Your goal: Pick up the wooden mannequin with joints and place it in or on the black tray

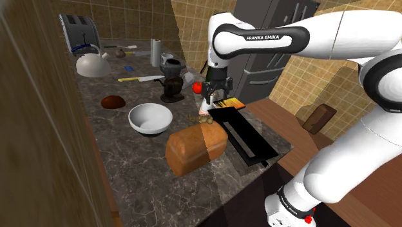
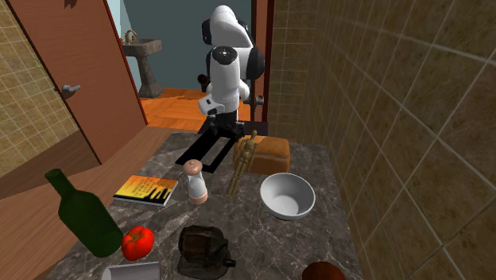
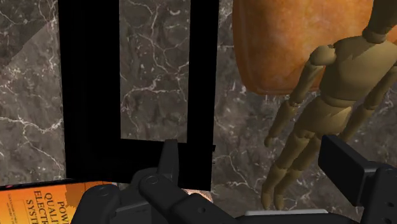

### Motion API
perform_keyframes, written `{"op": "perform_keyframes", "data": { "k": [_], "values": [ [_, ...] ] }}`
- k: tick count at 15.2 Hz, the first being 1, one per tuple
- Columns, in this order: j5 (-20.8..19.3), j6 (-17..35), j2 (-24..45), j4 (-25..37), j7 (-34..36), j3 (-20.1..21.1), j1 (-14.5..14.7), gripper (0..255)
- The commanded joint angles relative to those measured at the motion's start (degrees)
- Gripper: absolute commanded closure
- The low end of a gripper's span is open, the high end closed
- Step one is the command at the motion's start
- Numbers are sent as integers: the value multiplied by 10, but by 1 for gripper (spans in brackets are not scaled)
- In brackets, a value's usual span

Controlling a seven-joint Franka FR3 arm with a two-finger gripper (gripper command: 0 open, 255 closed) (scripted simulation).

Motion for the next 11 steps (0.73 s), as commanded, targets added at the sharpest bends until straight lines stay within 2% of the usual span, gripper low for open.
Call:
{"op": "perform_keyframes", "data": {
  "k": [1, 9, 11],
  "values": [
    [-1, -1, 51, 37, 16, 5, 4, 0],
    [-7, -37, 261, 227, 73, 12, 31, 0],
    [-7, -28, 259, 217, 73, 12, 31, 0]
  ]
}}
